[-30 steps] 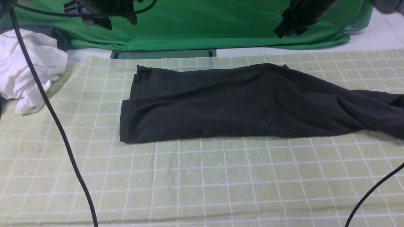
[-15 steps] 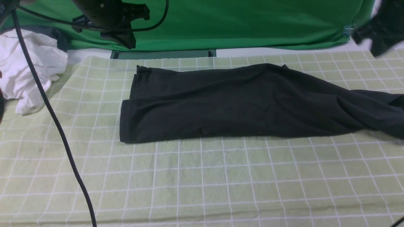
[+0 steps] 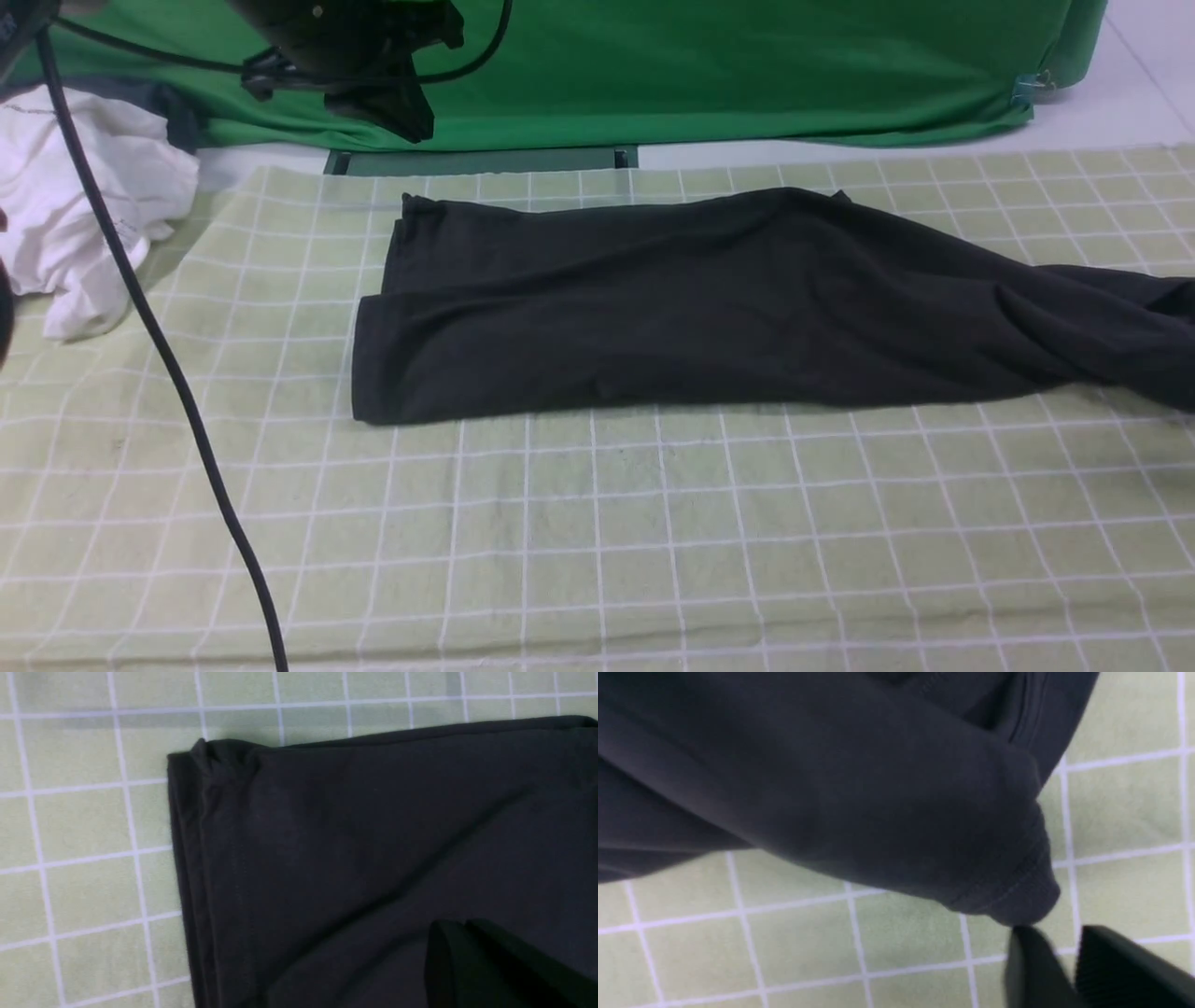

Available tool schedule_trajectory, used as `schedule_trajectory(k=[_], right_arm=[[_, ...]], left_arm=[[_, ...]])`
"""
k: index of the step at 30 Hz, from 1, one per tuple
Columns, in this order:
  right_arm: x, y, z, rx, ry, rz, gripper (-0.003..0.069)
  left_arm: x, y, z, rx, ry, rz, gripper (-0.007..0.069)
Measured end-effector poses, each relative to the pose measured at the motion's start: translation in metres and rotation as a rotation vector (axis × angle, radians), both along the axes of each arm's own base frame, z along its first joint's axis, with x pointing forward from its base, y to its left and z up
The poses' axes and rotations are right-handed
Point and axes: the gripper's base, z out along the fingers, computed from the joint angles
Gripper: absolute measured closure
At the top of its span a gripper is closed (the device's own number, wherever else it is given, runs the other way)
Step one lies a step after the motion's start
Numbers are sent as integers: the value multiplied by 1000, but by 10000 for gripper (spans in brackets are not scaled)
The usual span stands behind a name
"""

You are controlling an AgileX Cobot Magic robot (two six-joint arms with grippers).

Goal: Fold a long-sleeved shirt over a green coffee tablecloth.
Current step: 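Pull the folded dark garment lengthwise by its ends to straighten it flat on the table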

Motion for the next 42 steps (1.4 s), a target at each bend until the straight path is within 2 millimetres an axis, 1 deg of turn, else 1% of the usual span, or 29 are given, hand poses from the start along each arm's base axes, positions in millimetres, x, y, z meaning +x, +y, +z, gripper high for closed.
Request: schedule_trajectory(k=[1,2,4,6,9,10,11,12,13,14,15,16,18,19,20,24,25,28,30,31,34,37,38,39,40,42], right_arm=[[0,0,-2,3,5,0,459],[2,0,-6,8,11,4,409],[3,0,-12,13,16,5,384],[5,-1,-17,20,18,3,377],[11,-2,-29,19,14,-2,407],[13,-3,-33,14,4,4,431],[13,-3,-33,11,2,9,435],[15,-4,-35,4,-8,19,454],[16,-4,-35,-6,-20,43,501],[16,-4,-35,-9,-23,52,532],[18,-4,-33,-15,-31,65,585],[19,-5,-31,-18,-37,72,617],[21,-5,-27,-21,-44,81,636],[23,-6,-24,-23,-50,85,641],[28,-7,-14,-27,-67,91,643],[37,-9,6,-35,-106,99,643],[38,-9,7,-37,-110,99,643],[45,-12,22,-64,-156,104,643],[47,-13,25,-79,-171,107,643],[50,-16,31,-110,-193,112,643],[55,-21,34,-166,-229,120,643],[64,-24,24,-190,-254,118,641],[68,-26,14,-193,-251,117,636],[68,-26,12,-193,-247,118,635],[71,-27,1,-189,-230,119,616],[74,-28,-13,-186,-198,123,549]], left_arm=[[0,0,0,-1,0,0,609],[0,-1,0,-9,-2,-9,608],[0,-2,1,-25,-4,-15,608],[0,-3,1,-35,-4,-15,607],[0,-4,2,-40,-8,-20,600],[0,-4,2,-44,-9,-21,596],[0,-4,2,-45,-9,-21,595],[0,-4,2,-46,-9,-21,592],[0,-4,2,-46,-9,-21,589],[0,-4,2,-46,-9,-21,589],[0,-4,2,-46,-9,-21,589],[0,-4,2,-46,-9,-21,589],[0,-4,2,-46,-9,-21,589],[0,-4,2,-46,-9,-21,589],[0,-4,2,-46,-9,-21,589],[0,-4,2,-49,-6,-15,589],[0,-4,2,-49,-6,-15,589],[0,-4,2,-49,-6,-15,589],[0,-4,2,-49,-6,-15,589],[0,-4,2,-48,-6,-15,589],[0,-4,2,-47,-6,-15,589],[0,-4,2,-47,-6,-15,587],[0,-4,2,-47,-6,-15,585],[0,-4,2,-47,-6,-15,585],[0,-4,2,-47,-6,-15,581],[0,-4,2,-47,-6,-15,571]])
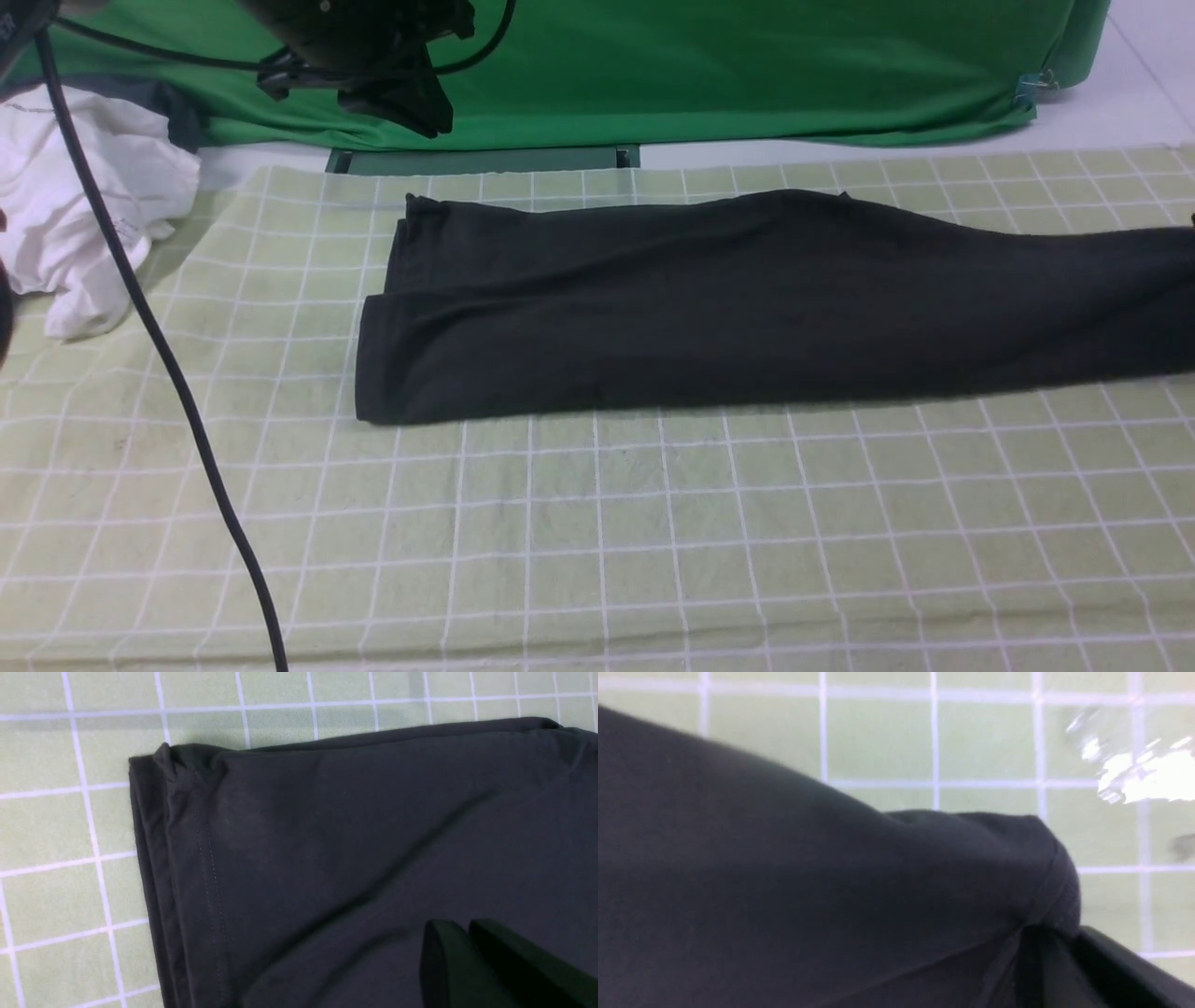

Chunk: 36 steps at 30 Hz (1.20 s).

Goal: Fold a long-sleeved shirt over a green coffee tablecloth.
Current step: 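Pull the folded dark garment lengthwise by its ends to straighten it flat on the table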

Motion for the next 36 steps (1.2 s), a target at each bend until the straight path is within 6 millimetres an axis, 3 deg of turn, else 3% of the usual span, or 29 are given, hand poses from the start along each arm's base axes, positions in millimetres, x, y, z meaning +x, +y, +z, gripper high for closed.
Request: schedule_trajectory(k=[1,4,7,11,18,23,27,30,31,33,36], right_arm=[[0,0,-2,2,5,-1,529],[0,0,-2,10,24,-13,288],[1,0,10,43,47,-59,168],[-1,1,14,92,115,-117,137],[3,0,-41,142,277,-150,137],[5,1,-46,152,283,-151,138],[5,3,-46,177,277,-146,202],[6,4,-45,185,278,-125,375],[5,4,-45,186,280,-123,400],[7,4,-42,188,299,-113,561],[11,1,-23,189,319,-126,625]], left_arm=[[0,0,0,0,0,0,569],[0,0,0,5,1,0,540],[0,1,0,7,0,0,515],[0,1,0,10,0,0,473],[0,1,-1,17,-1,1,407],[0,2,0,20,-1,1,384],[0,2,0,20,-1,1,380],[0,2,0,20,0,1,380],[0,2,0,20,0,1,380],[0,2,1,23,-7,-4,380],[-2,3,12,48,-45,-17,389]])
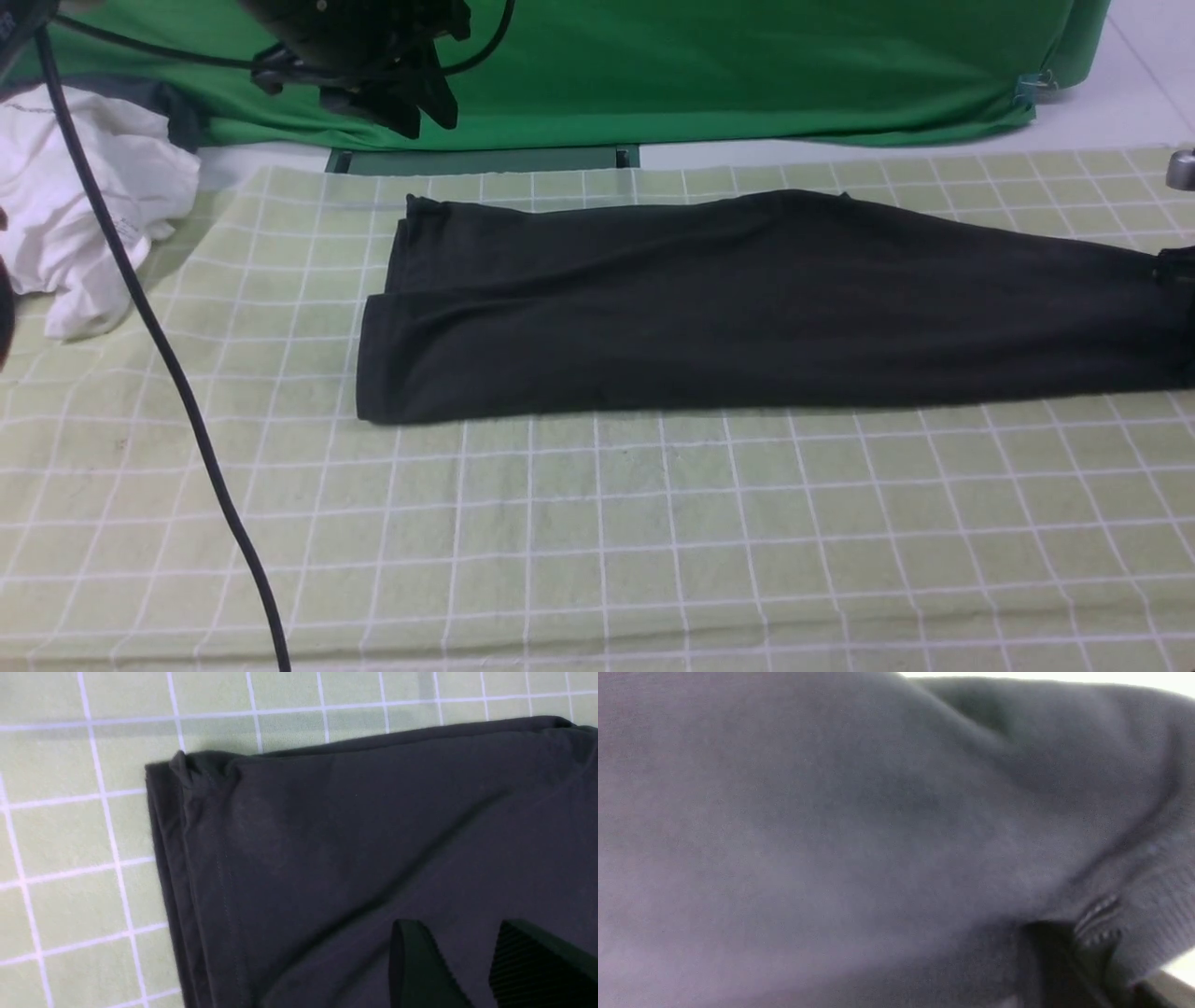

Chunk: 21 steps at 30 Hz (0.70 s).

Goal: Fold a long-sleeved shirt over a green coffee tablecloth.
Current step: 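Fold the right end of the dark garment over onto its left end with the right gripper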

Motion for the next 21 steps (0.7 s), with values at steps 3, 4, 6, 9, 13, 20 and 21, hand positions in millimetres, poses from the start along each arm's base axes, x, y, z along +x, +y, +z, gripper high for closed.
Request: schedule_trajectory(k=[3,4,6,9,13,20,21], right_arm=[[2,-11,24,-17,-41,-23,641],[2,-12,24,-18,-40,-24,641],[0,-16,38,-33,-64,-30,642],[-3,-17,48,-46,-75,-31,643],[-4,-17,48,-45,-73,-37,643],[-4,-17,48,-43,-72,-42,643],[-4,-17,48,-43,-70,-42,643]], left_arm=[[-12,2,28,9,-63,3,432],[-13,2,30,8,-68,3,439],[-27,3,51,-2,-112,13,469],[-49,-2,57,-17,-86,5,526],[-65,-19,17,-1,57,-43,559],[-61,-37,-91,42,192,-35,561],[-60,-36,-101,48,202,-28,561]])
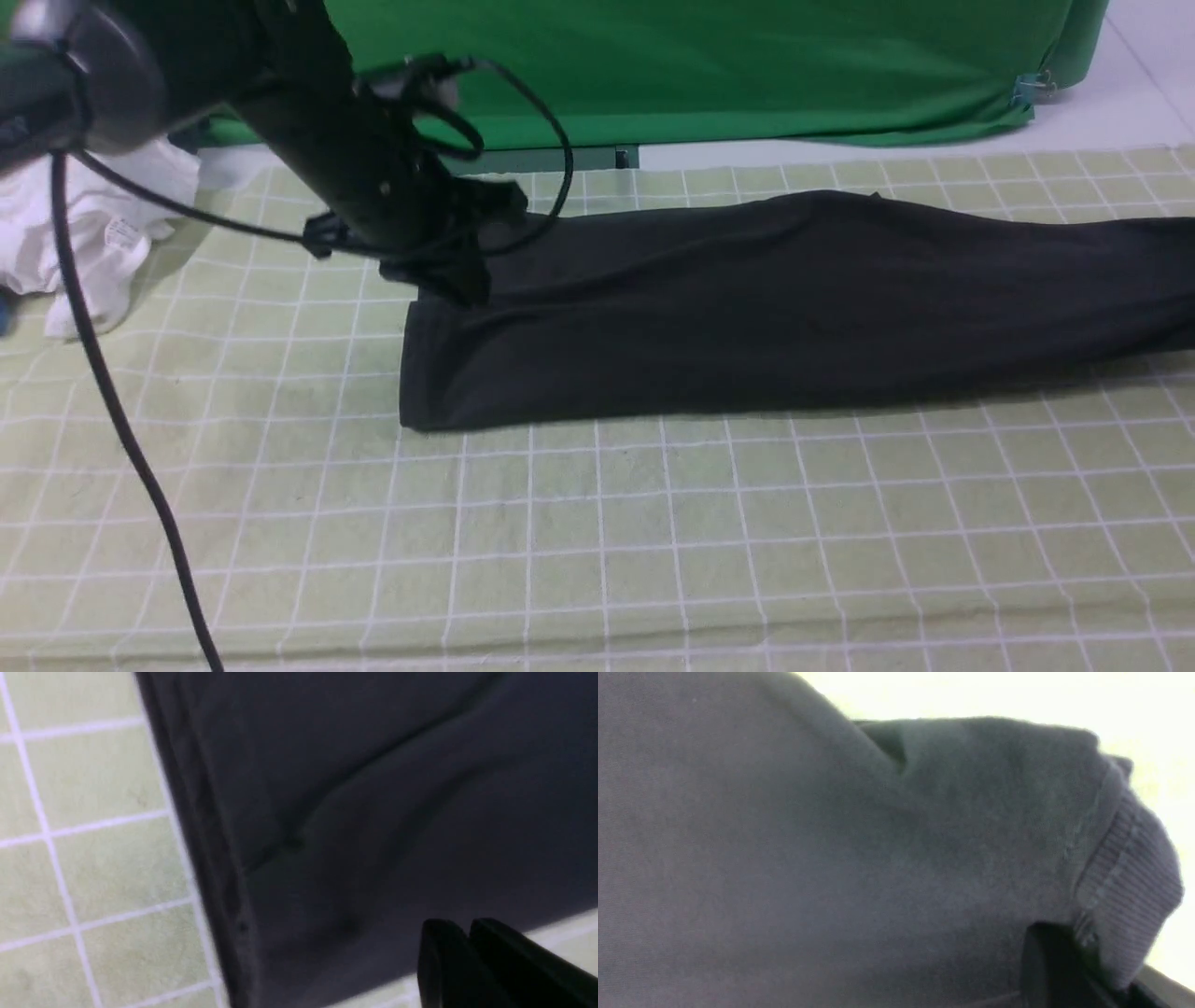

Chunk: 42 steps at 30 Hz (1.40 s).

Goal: Fold a long-sleeved shirt over a green coffee tablecloth.
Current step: 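Fold the right end of the dark garment over onto its left end with the right gripper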

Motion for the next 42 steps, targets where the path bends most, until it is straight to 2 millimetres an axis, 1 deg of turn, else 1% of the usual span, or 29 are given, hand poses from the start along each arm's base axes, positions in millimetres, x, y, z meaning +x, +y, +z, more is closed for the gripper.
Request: schedule_trajectory(k=[1,2,3,4,5,6,9,10,11,13,15,16,18,19,20,22,25,27,29,30,31,36,37,42], right_arm=[[0,0,0,1,0,0,643],[0,0,0,1,0,0,643],[0,0,0,1,0,0,643],[0,0,0,1,0,0,643],[0,0,0,1,0,0,644],[0,0,0,0,0,0,644],[0,0,0,0,0,0,644],[0,0,0,1,-1,0,644],[0,0,0,1,-1,0,644],[0,0,0,1,-1,0,644],[0,0,0,0,0,0,644],[0,0,0,0,0,0,644],[0,0,0,0,0,0,644],[0,0,0,1,-1,0,644],[0,0,0,3,-2,-1,644],[0,1,0,11,-4,-2,644],[0,1,0,15,-5,-3,644],[1,1,0,15,-6,-3,644],[1,1,0,17,-7,-3,644],[1,2,0,18,-7,-3,644],[1,2,0,18,-7,-3,644],[1,3,0,37,-13,-6,644],[1,4,0,42,-14,-7,644],[2,6,1,60,-20,-10,644]], left_arm=[[0,2,-17,10,28,11,561],[1,2,-19,11,29,12,561],[0,6,-38,20,71,25,561],[0,7,-41,22,80,27,561],[0,10,-53,28,112,37,561],[1,13,-56,22,126,49,561],[0,19,-55,19,146,57,562],[-2,28,-52,17,176,66,562],[-3,32,-49,17,178,72,562],[-6,48,-34,9,169,102,562],[-11,62,-13,-10,152,132,562],[-17,70,2,-32,150,150,562],[-21,74,12,-42,144,156,562],[-26,78,20,-56,144,165,562],[-30,78,22,-68,149,169,562],[-35,74,17,-94,177,172,562],[-42,60,-2,-91,226,151,554],[-45,50,-16,-55,255,122,541],[-47,38,-30,-2,283,92,503],[-46,36,-33,12,284,90,494],[-45,33,-36,24,280,91,468],[-38,30,-40,19,220,121,343],[-37,29,-40,11,209,133,308],[-34,28,-44,0,209,165,258]])
